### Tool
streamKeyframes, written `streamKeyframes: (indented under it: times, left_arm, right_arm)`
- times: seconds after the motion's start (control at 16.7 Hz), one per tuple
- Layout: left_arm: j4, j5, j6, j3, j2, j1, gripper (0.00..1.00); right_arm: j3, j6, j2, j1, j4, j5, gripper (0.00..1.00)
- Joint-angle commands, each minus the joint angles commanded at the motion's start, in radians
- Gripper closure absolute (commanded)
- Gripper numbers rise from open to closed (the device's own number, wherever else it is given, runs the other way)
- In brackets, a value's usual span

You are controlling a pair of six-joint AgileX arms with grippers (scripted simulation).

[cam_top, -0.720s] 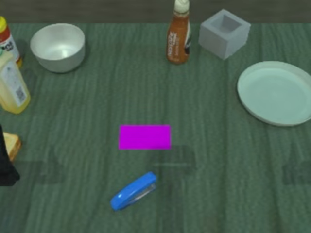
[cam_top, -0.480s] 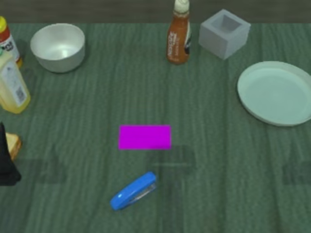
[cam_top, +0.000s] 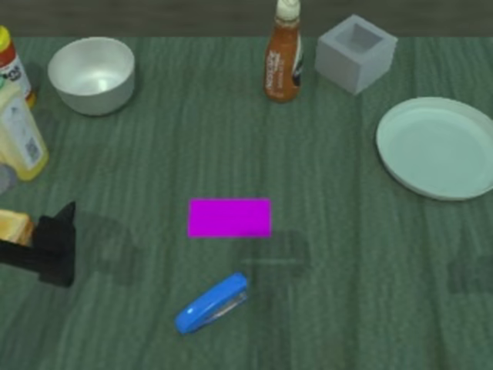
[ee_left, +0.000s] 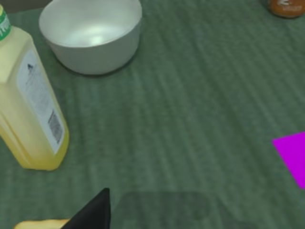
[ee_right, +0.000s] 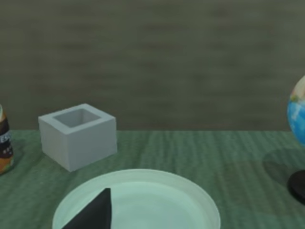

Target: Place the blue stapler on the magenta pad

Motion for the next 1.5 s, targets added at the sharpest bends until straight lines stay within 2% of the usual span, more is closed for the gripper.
streamKeyframes:
  times: [0.42, 0.78, 1.02, 1.5]
  left_arm:
    - [-0.392, 0.001, 0.078, 0.442, 0.707, -0.266, 0.0]
    - [-0.632, 0.002, 0.128, 0.749, 1.113, -0.44, 0.0]
    - [-0.696, -0.001, 0.143, 0.852, 1.236, -0.493, 0.0]
    - [-0.66, -0.001, 0.146, 0.832, 1.259, -0.494, 0.0]
  right_arm:
    - [0.0, 0.0, 0.0, 0.0, 0.0, 0.0, 0.0]
    - [0.0, 0.0, 0.0, 0.0, 0.0, 0.0, 0.0]
    - [0.0, 0.0, 0.0, 0.0, 0.0, 0.0, 0.0]
    - [0.0, 0.0, 0.0, 0.0, 0.0, 0.0, 0.0]
